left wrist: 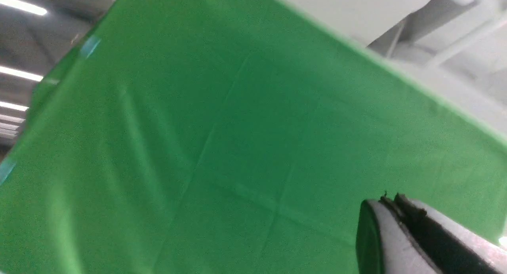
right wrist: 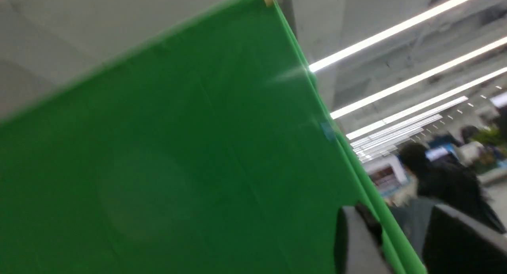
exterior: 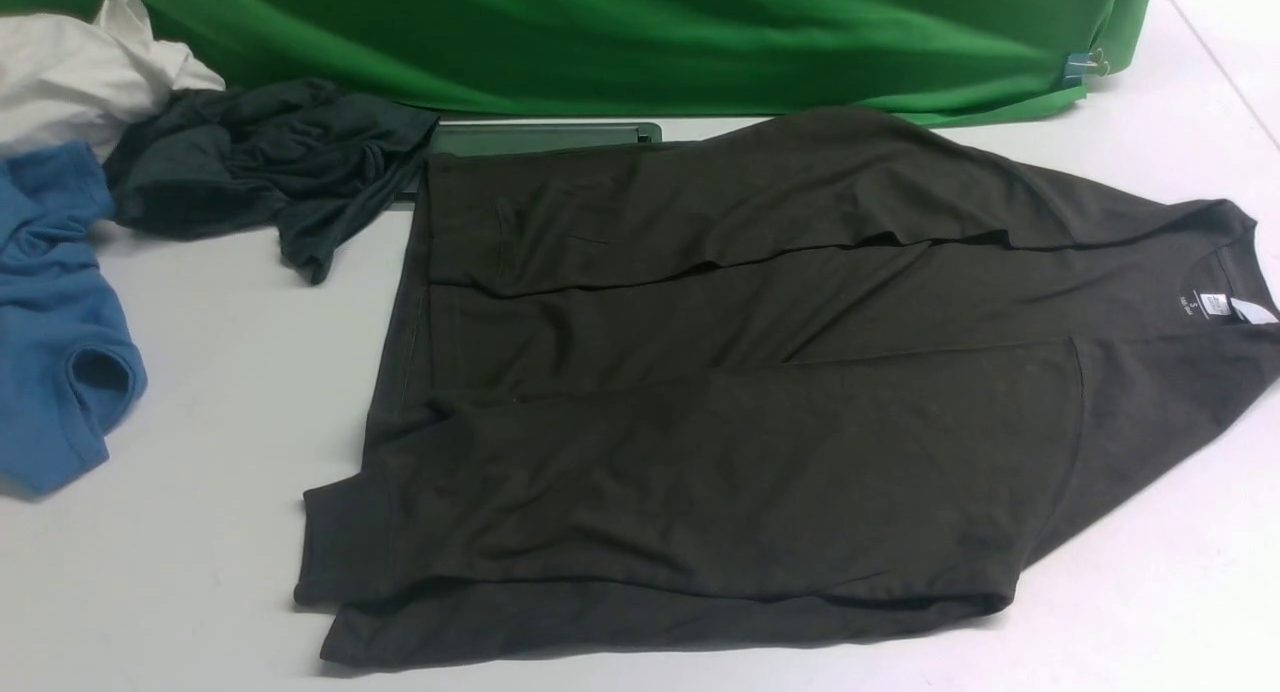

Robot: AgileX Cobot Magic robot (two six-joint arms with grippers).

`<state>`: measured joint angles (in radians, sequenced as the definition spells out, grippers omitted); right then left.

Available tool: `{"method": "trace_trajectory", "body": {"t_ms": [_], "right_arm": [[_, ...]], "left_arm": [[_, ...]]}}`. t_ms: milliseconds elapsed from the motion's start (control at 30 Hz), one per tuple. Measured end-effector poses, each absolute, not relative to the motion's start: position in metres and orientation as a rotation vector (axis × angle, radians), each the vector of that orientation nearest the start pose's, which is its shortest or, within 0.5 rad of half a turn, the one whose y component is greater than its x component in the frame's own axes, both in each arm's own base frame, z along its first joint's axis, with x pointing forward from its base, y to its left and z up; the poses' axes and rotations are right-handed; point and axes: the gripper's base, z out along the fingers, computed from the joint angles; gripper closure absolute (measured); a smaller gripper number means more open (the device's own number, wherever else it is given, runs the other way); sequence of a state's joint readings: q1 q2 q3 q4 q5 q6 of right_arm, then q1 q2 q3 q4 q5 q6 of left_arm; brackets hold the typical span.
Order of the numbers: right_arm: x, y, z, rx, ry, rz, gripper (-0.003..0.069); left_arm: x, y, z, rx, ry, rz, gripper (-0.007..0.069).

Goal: Fold a long-sleeved shirt on a white desktop.
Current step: 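Grasp the left edge of the dark T-shirt lying flat on the table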

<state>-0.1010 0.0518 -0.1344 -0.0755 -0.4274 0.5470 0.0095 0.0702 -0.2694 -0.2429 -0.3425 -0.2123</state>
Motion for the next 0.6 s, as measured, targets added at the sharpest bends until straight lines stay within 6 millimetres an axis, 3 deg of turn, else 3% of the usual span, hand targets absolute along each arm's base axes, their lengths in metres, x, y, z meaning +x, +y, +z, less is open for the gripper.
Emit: {"method": "trace_trajectory", "body": {"t_ms": [33, 67, 133, 167, 200, 333, 433, 467, 600], "right_arm": [[0.037, -0.001, 0.298, 0.25, 0.939, 0.362, 0.0419], [0.036, -0.001, 0.328, 0.245, 0.923, 0.356, 0.0419], [0.033, -0.001, 0.367, 0.238, 0.912, 0.338, 0.0419], [0.036, -0.002, 0.37, 0.24, 0.923, 0.334, 0.0419], [0.037, -0.002, 0.399, 0.241, 0.947, 0.308, 0.0419], [0.063, -0.007, 0.445, 0.27, 1.167, 0.21, 0.0419], [0.08, -0.009, 0.448, 0.271, 1.29, 0.156, 0.0419], [0.095, -0.011, 0.445, 0.257, 1.397, 0.102, 0.0419], [0.126, -0.009, 0.422, 0.204, 1.599, 0.07, 0.0419]], "left_arm": [[0.029, 0.007, 0.329, -0.285, 0.916, -0.361, 0.0606], [0.032, 0.006, 0.356, -0.268, 0.945, -0.355, 0.0606], [0.037, 0.003, 0.389, -0.241, 1.006, -0.345, 0.0606], [0.04, 0.003, 0.388, -0.242, 1.017, -0.341, 0.0606], [0.049, 0.0, 0.416, -0.227, 1.127, -0.336, 0.0606], [0.086, -0.004, 0.441, -0.214, 1.473, -0.297, 0.0606], [0.106, -0.004, 0.438, -0.175, 1.629, -0.227, 0.0606], [0.121, -0.002, 0.433, -0.132, 1.727, -0.154, 0.0606], [0.154, 0.001, 0.405, -0.068, 1.924, -0.047, 0.0606]]}}
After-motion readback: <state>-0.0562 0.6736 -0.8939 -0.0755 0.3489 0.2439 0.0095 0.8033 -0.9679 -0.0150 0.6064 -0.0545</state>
